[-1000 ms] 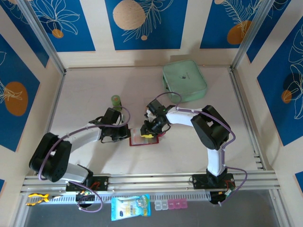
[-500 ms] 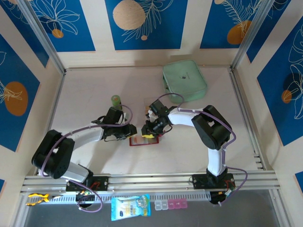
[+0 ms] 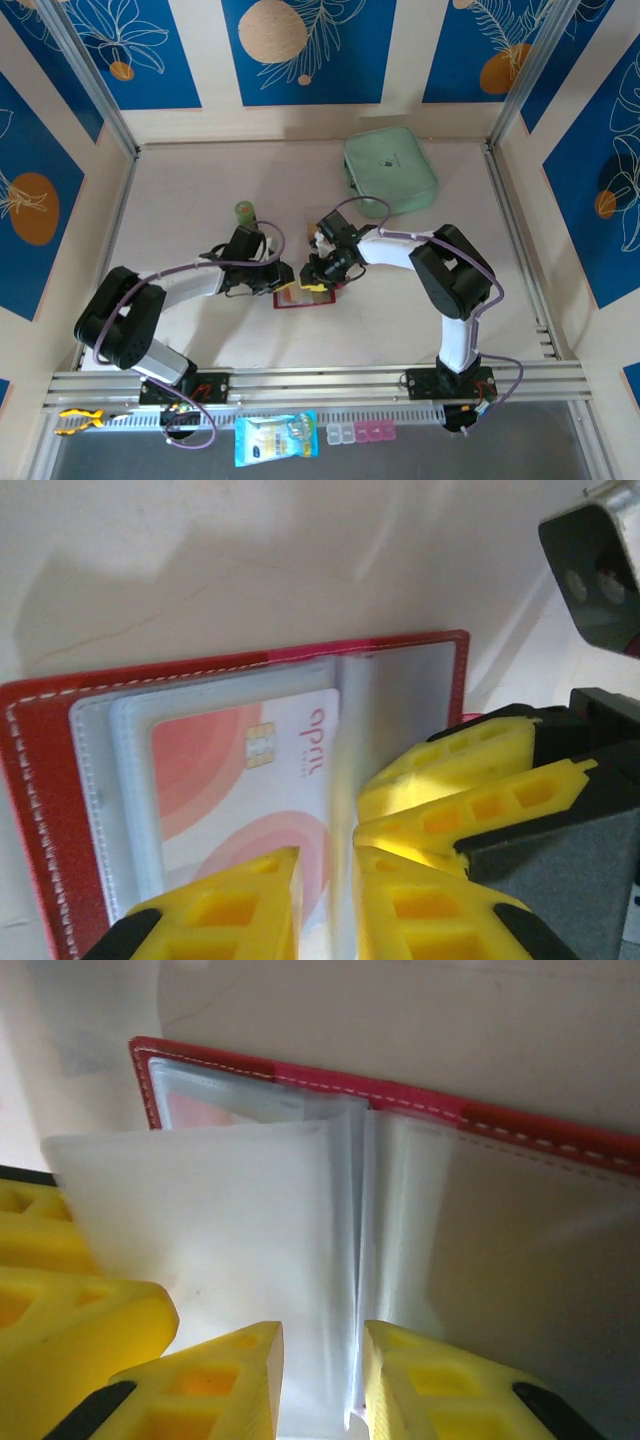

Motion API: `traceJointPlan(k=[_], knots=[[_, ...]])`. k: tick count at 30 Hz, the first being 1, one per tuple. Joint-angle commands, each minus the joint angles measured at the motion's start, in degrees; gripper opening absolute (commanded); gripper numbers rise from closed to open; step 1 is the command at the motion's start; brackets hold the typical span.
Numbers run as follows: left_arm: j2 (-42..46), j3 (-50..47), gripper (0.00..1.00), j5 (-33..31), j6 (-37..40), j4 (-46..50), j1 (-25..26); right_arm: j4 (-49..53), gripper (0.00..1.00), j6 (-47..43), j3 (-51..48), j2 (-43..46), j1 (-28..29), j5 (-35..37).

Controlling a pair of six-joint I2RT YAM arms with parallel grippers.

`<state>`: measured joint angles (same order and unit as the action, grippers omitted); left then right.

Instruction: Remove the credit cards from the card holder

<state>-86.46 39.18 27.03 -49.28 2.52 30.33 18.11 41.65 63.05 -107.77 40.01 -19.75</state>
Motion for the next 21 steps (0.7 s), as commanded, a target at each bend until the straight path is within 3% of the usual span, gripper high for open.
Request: traceJointPlan(k=[1, 21], knots=[[0.5, 2.5, 0.21, 1.5, -0.7, 0.6, 0.7, 2.5, 0.29, 0.3, -0.4, 4.7, -0.6, 1.0], [-6.4, 11.6, 0.25, 0.6, -1.2, 2.0, 5.8, 5.8, 0.29, -1.9, -4.7, 16.0, -7.1, 2.1]])
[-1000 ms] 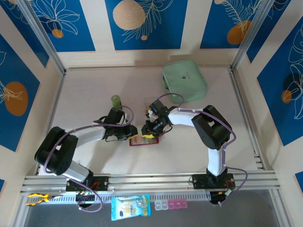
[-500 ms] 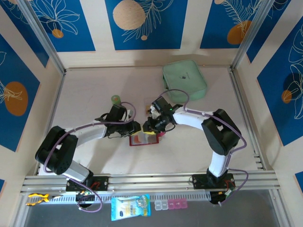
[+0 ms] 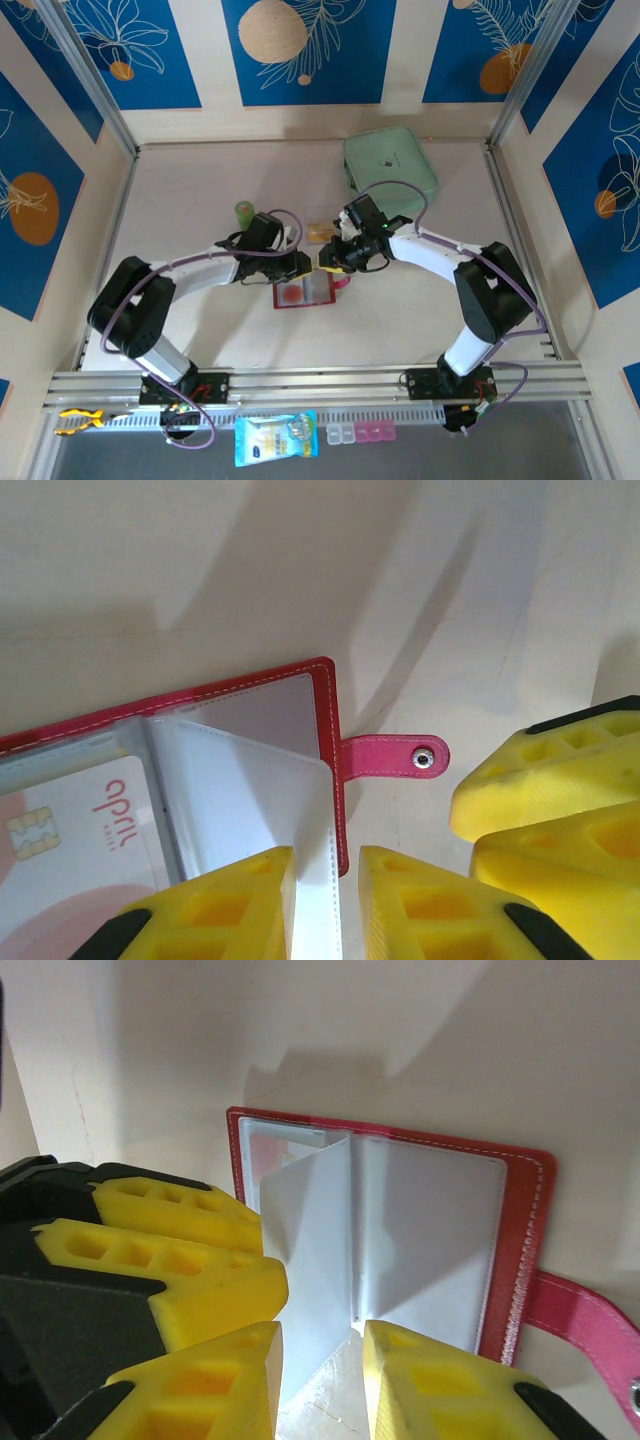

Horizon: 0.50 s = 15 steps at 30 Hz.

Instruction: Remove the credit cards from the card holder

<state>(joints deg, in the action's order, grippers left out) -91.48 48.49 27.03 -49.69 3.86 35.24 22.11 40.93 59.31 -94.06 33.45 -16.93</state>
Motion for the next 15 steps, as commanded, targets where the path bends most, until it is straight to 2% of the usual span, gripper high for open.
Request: traceJointPlan(k=[1, 7, 15], knots=[[-1.9, 2.8, 0.27, 0.6, -0.8, 0.6, 1.2, 1.8, 0.29, -1.3, -1.3, 2.6, -0.8, -0.7], [-5.4, 5.7, 0.35, 0.7, -0.7, 0.6, 2.7, 1.4, 0.30, -1.3, -3.5, 4.5, -2.3, -0.9], [-10.0, 7.8, 0.38, -0.2, 0.0, 2.8, 3.6, 1.5, 0.30, -1.6, -5.4, 6.1, -3.9, -1.3]])
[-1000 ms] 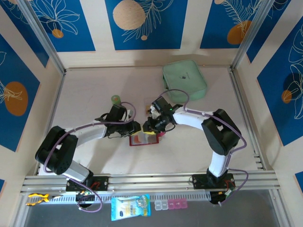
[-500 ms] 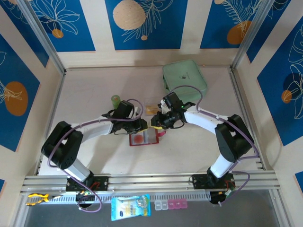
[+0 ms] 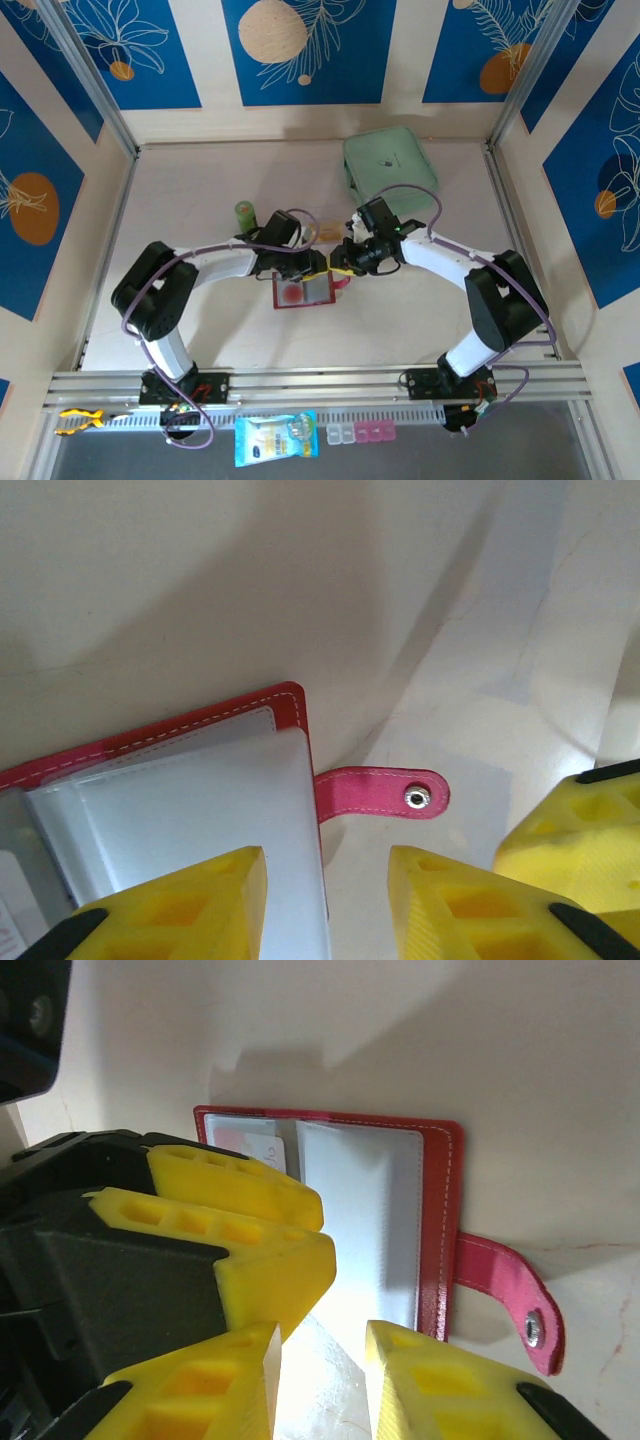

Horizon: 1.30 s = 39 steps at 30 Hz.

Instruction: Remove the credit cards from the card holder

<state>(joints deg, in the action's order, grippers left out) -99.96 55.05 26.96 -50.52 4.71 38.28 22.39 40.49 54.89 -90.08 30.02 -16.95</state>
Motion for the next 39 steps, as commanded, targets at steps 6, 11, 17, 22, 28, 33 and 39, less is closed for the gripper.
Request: traceJointPlan(k=[6, 11, 17, 22, 28, 33, 39], knots=[[-1.8, 1.4, 0.38, -0.2, 1.0, 1.9, 0.6, 1.0, 0.30, -0.9, -1.6, 2.8, -0.7, -1.5], [1.2, 0.9, 0.38, -1.5, 1.9, 2.5, 0.4, 0.5, 0.30, -0.4, -1.2, 2.2, -0.3, -2.3], [6.3, -2.6, 0.37, -2.8, 2.2, 1.7, -1.6, 0.5, 0.30, 0.0, 0.4, 0.6, 1.0, -2.4], [11.3, -7.7, 0.35, -3.1, 2.0, 0.8, -4.5, 0.4, 0.30, 0.4, 2.5, -2.2, 3.0, -2.4], [16.4, -13.3, 0.33, -2.9, 2.8, 1.9, -8.3, 0.3, 0.30, 1.1, 6.1, -6.9, 6.1, -2.3], [19.2, -17.5, 0.27, -2.1, 3.4, 2.4, -11.3, -0.1, 0.29, 1.6, 9.0, -11.2, 8.4, -2.5], [18.6, -19.9, 0.16, -0.6, 4.0, 1.5, -12.8, -0.4, 0.29, 2.1, 11.5, -15.2, 10.3, -3.1]])
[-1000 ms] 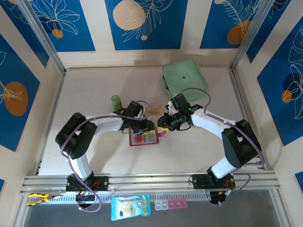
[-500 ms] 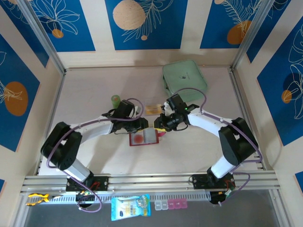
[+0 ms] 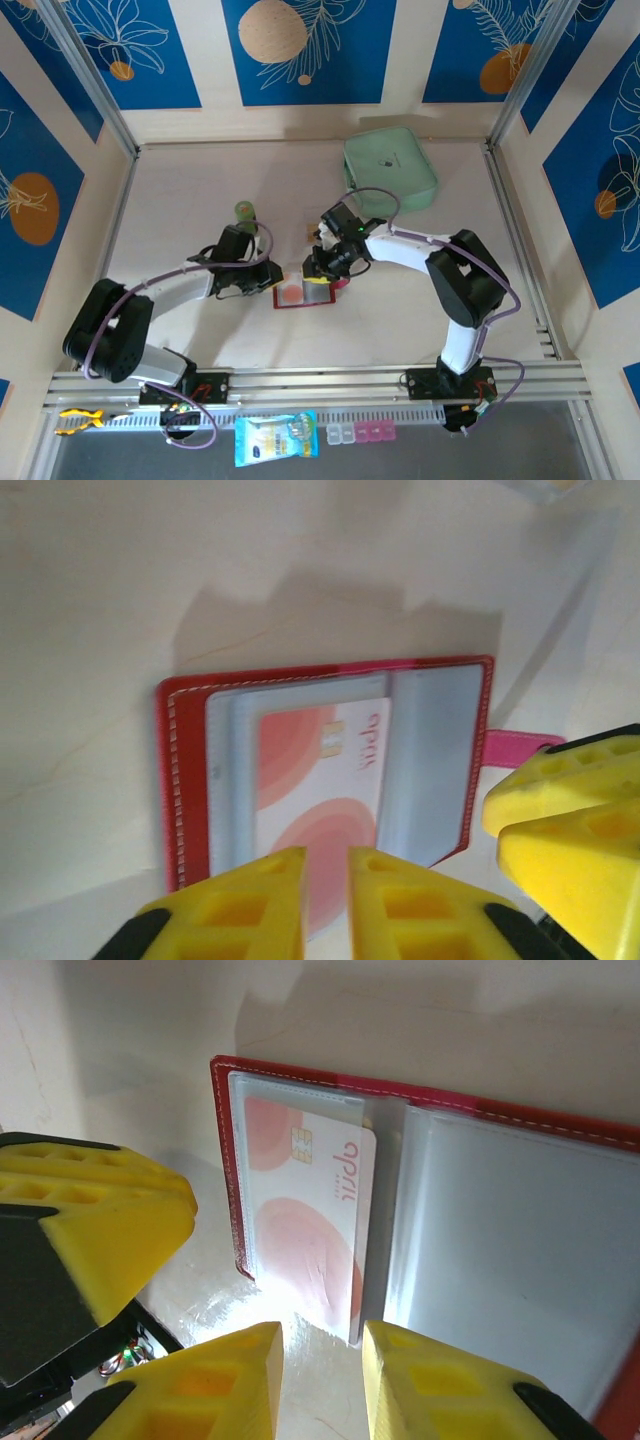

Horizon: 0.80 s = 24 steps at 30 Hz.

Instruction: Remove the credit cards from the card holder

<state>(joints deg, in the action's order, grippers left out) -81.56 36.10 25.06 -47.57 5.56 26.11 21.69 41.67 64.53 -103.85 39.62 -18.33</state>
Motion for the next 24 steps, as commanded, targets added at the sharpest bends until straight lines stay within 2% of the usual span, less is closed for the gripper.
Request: traceJointPlan(k=[1, 7, 24], knots=[[-0.1, -1.2, 0.14, 1.5, 1.1, 0.4, -0.7, 0.2, 0.28, 1.0, 2.2, -1.9, 1.0, -1.9], [-2.2, -1.5, 0.07, 1.9, 1.7, -0.2, -0.9, 0.1, 0.27, 1.4, 3.4, -4.0, 2.0, -2.2], [-5.1, -2.5, 0.06, 2.3, 2.1, -0.9, -1.5, -0.2, 0.26, 1.2, 4.7, -7.7, 2.2, -2.8]])
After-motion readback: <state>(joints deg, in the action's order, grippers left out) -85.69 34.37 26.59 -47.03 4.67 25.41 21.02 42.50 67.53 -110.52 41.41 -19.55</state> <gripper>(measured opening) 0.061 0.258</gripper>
